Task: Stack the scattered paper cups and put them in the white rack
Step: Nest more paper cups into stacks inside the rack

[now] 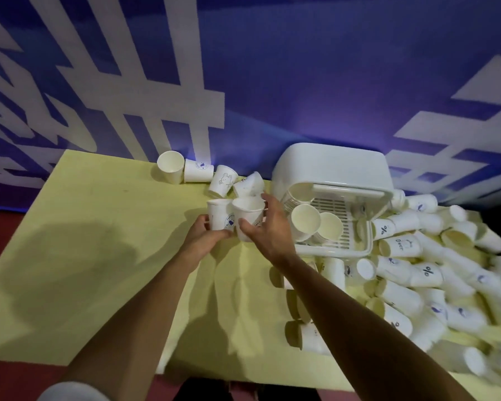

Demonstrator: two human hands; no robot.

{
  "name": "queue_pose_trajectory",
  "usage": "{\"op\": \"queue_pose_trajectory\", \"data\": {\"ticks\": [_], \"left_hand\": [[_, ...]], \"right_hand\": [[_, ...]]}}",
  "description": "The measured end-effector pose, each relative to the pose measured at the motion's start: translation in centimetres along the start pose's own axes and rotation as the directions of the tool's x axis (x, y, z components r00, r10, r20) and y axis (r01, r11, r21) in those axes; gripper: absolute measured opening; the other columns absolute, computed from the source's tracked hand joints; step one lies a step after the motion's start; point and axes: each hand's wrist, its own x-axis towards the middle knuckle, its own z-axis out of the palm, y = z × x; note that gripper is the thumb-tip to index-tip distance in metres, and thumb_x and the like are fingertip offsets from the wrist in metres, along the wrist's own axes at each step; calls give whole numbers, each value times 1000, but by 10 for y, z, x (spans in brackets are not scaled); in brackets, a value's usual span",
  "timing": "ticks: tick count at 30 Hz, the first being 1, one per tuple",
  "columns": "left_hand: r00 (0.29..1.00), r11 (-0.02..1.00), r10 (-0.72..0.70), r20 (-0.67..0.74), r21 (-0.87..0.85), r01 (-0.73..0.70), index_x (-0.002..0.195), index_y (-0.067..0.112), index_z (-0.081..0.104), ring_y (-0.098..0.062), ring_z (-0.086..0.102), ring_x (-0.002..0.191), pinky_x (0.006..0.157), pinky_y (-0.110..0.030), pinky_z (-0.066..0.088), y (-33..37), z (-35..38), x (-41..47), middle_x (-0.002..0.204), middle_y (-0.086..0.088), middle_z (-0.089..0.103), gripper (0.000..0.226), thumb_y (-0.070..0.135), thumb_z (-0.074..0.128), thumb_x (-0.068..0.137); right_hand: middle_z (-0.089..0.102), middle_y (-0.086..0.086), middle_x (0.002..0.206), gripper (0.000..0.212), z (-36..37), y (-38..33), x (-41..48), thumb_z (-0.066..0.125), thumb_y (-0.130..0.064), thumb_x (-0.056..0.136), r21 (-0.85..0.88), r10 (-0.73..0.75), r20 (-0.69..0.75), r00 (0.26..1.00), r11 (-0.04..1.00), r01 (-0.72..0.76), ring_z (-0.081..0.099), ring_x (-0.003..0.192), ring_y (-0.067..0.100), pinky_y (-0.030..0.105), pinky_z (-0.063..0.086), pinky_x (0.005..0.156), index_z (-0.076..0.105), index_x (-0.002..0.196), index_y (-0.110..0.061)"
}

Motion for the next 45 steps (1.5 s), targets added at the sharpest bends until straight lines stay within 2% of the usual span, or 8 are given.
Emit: {"op": "queue_pose_trajectory", "data": {"ticks": [5, 9, 13, 17, 22, 28, 40, 45], "left_hand": [[998, 996, 14, 66, 89, -20, 123, 27, 56, -11, 67, 100, 88, -34, 53, -4, 37, -27, 109, 8, 70, 75, 38, 85, 54], [993, 993, 32, 115, 111, -44, 122, 24, 57, -10, 67, 98, 79, -28, 52, -8, 67, -51, 109, 6, 70, 78, 36, 84, 50], [987, 977, -2, 160, 211, -33, 119, 23, 56, -8, 66, 94, 72, -25, 48, -16, 90, -69, 106, 7, 68, 68, 30, 87, 59], [984, 948, -16, 176, 315, -41, 116, 23, 55, -7, 64, 94, 71, -25, 47, -19, 105, -81, 108, 7, 67, 55, 21, 84, 70], [980, 919, -2, 201, 387, -77, 119, 22, 54, -10, 65, 99, 75, -26, 50, -13, 115, -91, 113, 6, 67, 55, 18, 83, 72], [976, 892, 30, 216, 434, -123, 120, 15, 54, -18, 65, 105, 95, -41, 52, -1, 127, -95, 115, 1, 67, 56, 16, 83, 73], [972, 870, 42, 231, 470, -149, 119, 23, 56, -10, 67, 100, 89, -32, 54, -5, 125, -92, 111, 7, 68, 58, 23, 86, 69], [961, 856, 42, 273, 486, -175, 117, 25, 56, -8, 67, 100, 89, -33, 55, -5, 134, -88, 112, 9, 68, 57, 29, 86, 68]], "right_hand": [[59, -17, 113, 71, -45, 28, -32, 75, -47, 70, 70, 14, -41, 999, 997, -12, 57, 98, -1, 26, 51, 85, 44, 133, -33], [63, -10, 116, 76, -78, 56, -53, 76, -48, 70, 97, 53, -40, 998, 994, -49, 65, 100, 14, 37, 56, 89, 45, 137, -28], [63, -12, 112, 76, -109, 80, -70, 73, -55, 70, 86, 72, -92, 993, 994, -64, 67, 93, 12, 28, 56, 79, 46, 136, -31], [62, -7, 125, 77, -140, 104, -73, 72, -55, 73, 98, 148, -155, 977, 986, -134, 65, 104, 18, 42, 56, 90, 44, 140, -28], [51, -17, 124, 72, -168, 112, -56, 73, -48, 79, 91, 112, -299, 948, 992, -88, 53, 110, 5, 33, 50, 93, 43, 141, -25], [51, -2, 136, 72, -168, 103, -28, 75, -29, 79, 73, 41, -249, 968, 997, -24, 51, 120, 15, 35, 47, 98, 41, 141, -21], [46, 11, 143, 81, -149, 120, -22, 78, -28, 81, -101, 51, -140, 989, 993, -66, 44, 131, 27, 38, 40, 106, 36, 148, -9], [57, 5, 123, 51, -150, 124, -37, 70, -39, 87, -105, -21, -213, 977, 995, -2, 55, 112, 21, 33, 47, 90, 57, 128, -12]]}}
